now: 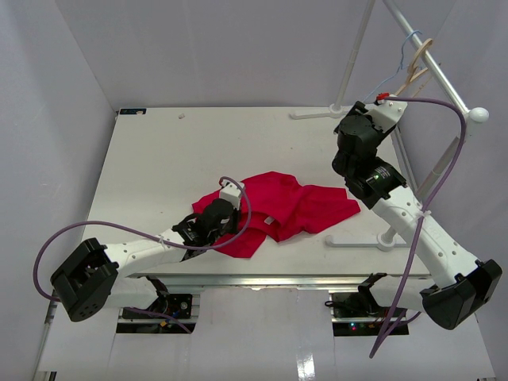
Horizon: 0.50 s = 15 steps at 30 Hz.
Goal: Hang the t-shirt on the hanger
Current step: Pick up the hanger from the clothesline.
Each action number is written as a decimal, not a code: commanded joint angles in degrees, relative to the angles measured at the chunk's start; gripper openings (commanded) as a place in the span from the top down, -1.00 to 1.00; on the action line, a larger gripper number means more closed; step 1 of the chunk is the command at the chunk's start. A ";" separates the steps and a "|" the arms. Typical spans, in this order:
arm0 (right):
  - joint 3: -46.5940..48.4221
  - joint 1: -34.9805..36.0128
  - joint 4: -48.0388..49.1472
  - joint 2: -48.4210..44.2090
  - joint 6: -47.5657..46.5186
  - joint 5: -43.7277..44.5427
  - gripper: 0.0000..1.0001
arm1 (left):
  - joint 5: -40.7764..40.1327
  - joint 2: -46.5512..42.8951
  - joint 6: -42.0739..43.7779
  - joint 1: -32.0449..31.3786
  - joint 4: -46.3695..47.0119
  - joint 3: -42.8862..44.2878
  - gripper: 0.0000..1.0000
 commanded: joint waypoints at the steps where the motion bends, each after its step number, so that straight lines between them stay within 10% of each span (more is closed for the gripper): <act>1: 0.63 -0.34 1.06 0.73 -0.87 1.25 -0.16 | 0.14 -0.31 0.30 -0.25 0.06 1.25 1.00; 15: 0.59 -0.47 1.35 1.91 -5.68 5.61 0.67 | 0.23 -0.38 0.21 -0.25 0.06 1.25 1.00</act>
